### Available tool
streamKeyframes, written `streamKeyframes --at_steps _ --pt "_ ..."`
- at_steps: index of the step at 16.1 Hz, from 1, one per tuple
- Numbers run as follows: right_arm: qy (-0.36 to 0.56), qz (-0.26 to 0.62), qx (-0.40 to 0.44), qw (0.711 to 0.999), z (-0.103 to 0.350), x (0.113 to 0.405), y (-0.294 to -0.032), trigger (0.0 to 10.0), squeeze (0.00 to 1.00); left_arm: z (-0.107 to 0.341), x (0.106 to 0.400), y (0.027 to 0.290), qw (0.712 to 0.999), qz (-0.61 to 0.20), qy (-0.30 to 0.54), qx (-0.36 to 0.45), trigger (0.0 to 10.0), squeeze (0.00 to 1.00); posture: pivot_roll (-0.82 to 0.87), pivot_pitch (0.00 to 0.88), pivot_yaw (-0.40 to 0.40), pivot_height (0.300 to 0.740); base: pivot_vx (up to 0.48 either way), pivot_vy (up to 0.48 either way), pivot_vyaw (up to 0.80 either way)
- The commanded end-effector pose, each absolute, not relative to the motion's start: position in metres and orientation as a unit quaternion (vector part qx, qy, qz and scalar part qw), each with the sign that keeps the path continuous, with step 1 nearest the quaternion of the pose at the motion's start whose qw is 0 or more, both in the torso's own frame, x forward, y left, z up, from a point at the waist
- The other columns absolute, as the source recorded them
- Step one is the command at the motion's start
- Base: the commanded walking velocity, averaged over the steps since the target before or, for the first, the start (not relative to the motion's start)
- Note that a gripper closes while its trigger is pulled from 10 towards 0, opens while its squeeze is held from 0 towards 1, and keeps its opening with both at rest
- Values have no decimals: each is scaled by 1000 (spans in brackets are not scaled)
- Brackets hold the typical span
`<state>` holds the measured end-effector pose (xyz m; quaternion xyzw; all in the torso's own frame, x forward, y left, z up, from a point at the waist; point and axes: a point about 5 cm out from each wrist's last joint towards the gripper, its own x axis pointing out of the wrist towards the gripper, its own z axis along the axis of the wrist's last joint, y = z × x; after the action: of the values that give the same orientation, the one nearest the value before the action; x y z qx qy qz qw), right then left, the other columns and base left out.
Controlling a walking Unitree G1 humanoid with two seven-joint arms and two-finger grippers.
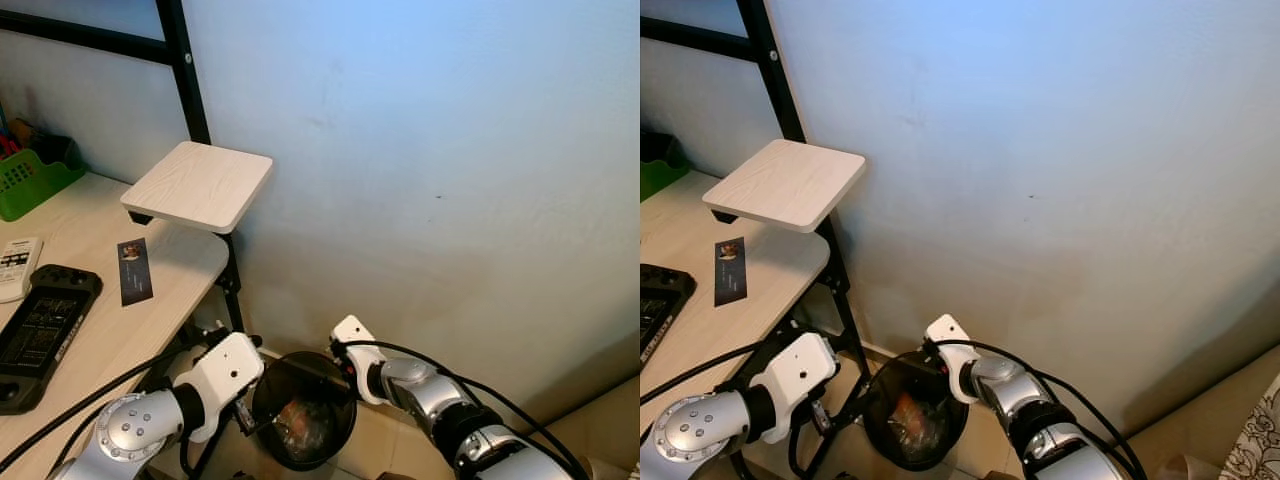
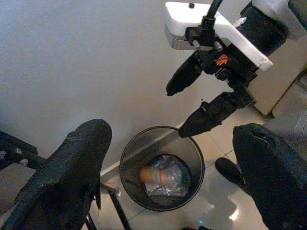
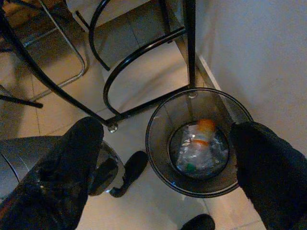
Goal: Clean up the room
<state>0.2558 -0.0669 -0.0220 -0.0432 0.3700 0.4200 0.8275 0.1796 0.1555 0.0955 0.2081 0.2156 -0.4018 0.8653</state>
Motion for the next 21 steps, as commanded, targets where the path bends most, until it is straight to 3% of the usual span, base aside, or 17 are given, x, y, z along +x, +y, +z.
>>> streamKeyframes --at_steps 1,2,3,5,7,8,9,10,11,15,21 --pt "360 411 -25 837 -20 258 -74 10000 1000 96 182 156 873 -392 210 199 10000 0 24 33 -20 740 0 0 0" --pt "355 410 -24 839 -19 258 -75 10000 1000 96 182 156 875 -390 208 197 10000 0 24 33 -20 740 0 0 0" --pt "312 392 10 865 -7 267 -85 10000 1000 100 188 156 906 -340 193 161 10000 0 25 21 -21 740 0 0 0" --pt "263 352 41 897 10 271 -103 10000 1000 108 198 157 943 -265 161 124 10000 0 21 1 -21 740 0 0 0" --pt "165 225 65 958 51 261 -141 10000 1000 117 211 163 981 -131 115 90 10000 0 2 0 -13 740 0 0 0" --pt "151 201 73 965 57 257 -146 10000 957 118 212 162 983 -121 112 84 10000 0 -6 0 -8 740 0 0 0" --pt "132 180 75 972 66 253 -151 10000 125 119 212 160 983 -121 108 81 10000 0 -18 0 -1 740 0 0 0" --pt "132 180 75 972 66 253 -151 10000 125 119 212 160 983 -121 108 81 10000 0 -18 0 -1 740 0 0 0" --pt "115 165 72 977 74 249 -154 10000 0 119 213 158 984 -122 105 81 10000 0 -22 0 2 740 0 0 0" --pt "110 112 48 987 96 216 -166 10000 0 115 211 157 986 -101 109 69 10000 0 -53 0 15 740 -222 0 0" --pt "114 103 30 988 99 213 -161 10000 0 114 211 155 986 -102 109 69 10000 0 -44 0 9 740 -303 0 0"
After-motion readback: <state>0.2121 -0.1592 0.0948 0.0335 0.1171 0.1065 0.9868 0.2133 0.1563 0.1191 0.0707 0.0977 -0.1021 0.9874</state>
